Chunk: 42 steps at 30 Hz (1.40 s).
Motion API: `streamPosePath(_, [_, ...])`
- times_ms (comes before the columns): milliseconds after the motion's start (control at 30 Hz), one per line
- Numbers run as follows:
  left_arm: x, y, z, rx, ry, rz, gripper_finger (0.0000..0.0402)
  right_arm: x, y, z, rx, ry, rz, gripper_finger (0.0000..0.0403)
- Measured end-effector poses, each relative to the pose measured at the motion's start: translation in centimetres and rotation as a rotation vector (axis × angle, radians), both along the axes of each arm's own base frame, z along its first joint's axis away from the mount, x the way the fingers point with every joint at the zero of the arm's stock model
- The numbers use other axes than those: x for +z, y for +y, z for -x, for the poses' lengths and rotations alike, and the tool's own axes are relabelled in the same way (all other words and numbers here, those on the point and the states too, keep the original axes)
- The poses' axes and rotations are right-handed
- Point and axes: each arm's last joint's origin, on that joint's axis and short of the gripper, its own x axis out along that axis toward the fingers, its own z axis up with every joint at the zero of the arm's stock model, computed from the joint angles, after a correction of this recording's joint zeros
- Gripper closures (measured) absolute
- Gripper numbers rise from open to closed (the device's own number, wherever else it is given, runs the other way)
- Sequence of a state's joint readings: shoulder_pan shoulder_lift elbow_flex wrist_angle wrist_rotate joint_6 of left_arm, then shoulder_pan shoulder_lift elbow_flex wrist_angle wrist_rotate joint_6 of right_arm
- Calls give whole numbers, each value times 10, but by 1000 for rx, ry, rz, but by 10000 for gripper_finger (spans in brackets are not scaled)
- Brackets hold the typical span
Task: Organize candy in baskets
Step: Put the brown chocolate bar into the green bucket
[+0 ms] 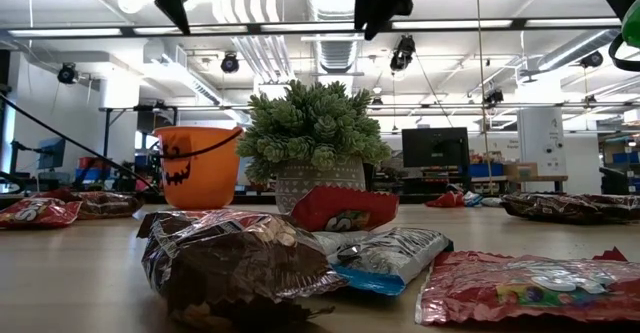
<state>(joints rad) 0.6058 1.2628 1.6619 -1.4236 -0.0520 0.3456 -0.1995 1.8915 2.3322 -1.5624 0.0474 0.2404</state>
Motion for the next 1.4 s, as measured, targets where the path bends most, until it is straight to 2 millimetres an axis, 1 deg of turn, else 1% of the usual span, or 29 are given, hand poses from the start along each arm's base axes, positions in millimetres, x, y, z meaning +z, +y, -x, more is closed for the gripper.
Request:
streamPosePath(200, [1, -7, 3, -45, -58, 117, 287, -1, 16, -2, 19, 8, -13, 218])
streamPosePath(367, [-5, -10, 4, -53, -65, 166, 287, -7, 26, -5, -29, 28, -33, 218])
streamPosePath(467, [-15, -11, 6, -52, -40, 184, 287, -18, 34, -7, -41, 69, -49, 218])
streamPosePath(567, [-29, -13, 8, -51, -23, 195, 287, -34, 41, -10, -45, 129, -62, 218])
streamPosePath(767, [-57, -16, 14, -53, -26, 192, 287, -65, 46, -11, -117, 248, -51, 218])
streamPosePath(900, [-68, -19, 18, -53, -34, 187, 287, -85, 47, -9, -167, 326, -42, 218])
streamPosePath(1067, [-74, -21, 20, -53, -36, 185, 287, -108, 48, -2, -252, 413, -48, 218])
streamPosePath(1233, [-72, -21, 20, -55, -51, 174, 287, -127, 49, 5, -289, 485, -46, 218])
streamPosePath(1333, [-68, -21, 20, -56, -63, 166, 287, -131, 50, 7, -290, 500, -20, 218])
streamPosePath(1400, [-66, -21, 20, -50, -68, 168, 287, -130, 51, 7, -287, 476, 25, 218])
